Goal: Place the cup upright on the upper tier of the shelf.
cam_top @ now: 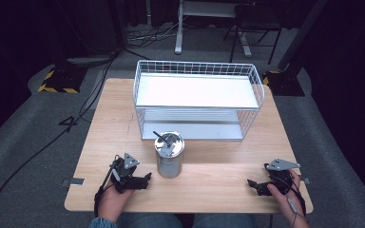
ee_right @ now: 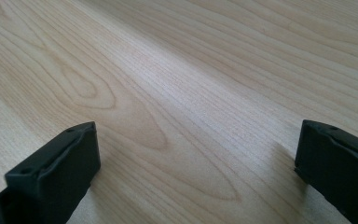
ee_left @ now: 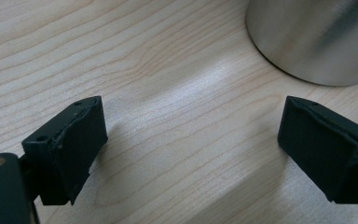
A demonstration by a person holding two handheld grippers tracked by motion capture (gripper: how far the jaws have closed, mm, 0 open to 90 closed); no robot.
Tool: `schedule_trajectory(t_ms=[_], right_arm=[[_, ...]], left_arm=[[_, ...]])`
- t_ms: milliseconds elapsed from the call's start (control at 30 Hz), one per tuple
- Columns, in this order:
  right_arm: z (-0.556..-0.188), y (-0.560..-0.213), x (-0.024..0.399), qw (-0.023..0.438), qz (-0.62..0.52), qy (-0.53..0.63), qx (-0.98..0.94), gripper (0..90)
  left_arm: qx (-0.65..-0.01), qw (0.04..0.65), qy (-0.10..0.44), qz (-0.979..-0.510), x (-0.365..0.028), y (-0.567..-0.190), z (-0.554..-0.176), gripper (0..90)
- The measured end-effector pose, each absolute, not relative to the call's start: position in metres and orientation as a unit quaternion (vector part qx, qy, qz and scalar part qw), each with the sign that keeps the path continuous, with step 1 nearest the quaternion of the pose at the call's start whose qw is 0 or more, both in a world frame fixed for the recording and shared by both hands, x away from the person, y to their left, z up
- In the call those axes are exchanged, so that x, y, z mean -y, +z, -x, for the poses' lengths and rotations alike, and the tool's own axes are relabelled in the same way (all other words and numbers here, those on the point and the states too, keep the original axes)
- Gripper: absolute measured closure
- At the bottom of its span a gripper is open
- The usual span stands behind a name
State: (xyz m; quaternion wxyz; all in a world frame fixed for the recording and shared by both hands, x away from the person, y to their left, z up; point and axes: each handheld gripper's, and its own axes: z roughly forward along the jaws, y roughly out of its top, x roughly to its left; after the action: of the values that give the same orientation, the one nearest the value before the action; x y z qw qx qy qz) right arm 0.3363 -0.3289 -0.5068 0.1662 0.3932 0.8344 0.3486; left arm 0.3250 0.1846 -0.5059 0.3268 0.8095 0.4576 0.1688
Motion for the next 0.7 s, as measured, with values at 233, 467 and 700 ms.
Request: schedule_trajectory(t_ms=[233, 467, 700], right_arm=[[-0.336, -0.507, 0.329, 0.166, -0.393, 0.349, -0.834, 0.0], [-0.336, -0.507, 0.329, 0.166, -0.393, 0.349, -0.834, 0.0], [-0.336, -0.507, 0.329, 0.166, -0.394, 0.349, -0.834, 0.0]], left_arm=[[-0.455, 0.327, 0.169, -0.811, -0.185, -0.506, -0.326, 8.0], [-0.453, 0.317, 0.146, -0.820, -0.182, -0.504, -0.327, 2.2], [-0.461, 0.325, 0.102, -0.819, -0.179, -0.491, -0.325, 0.4]])
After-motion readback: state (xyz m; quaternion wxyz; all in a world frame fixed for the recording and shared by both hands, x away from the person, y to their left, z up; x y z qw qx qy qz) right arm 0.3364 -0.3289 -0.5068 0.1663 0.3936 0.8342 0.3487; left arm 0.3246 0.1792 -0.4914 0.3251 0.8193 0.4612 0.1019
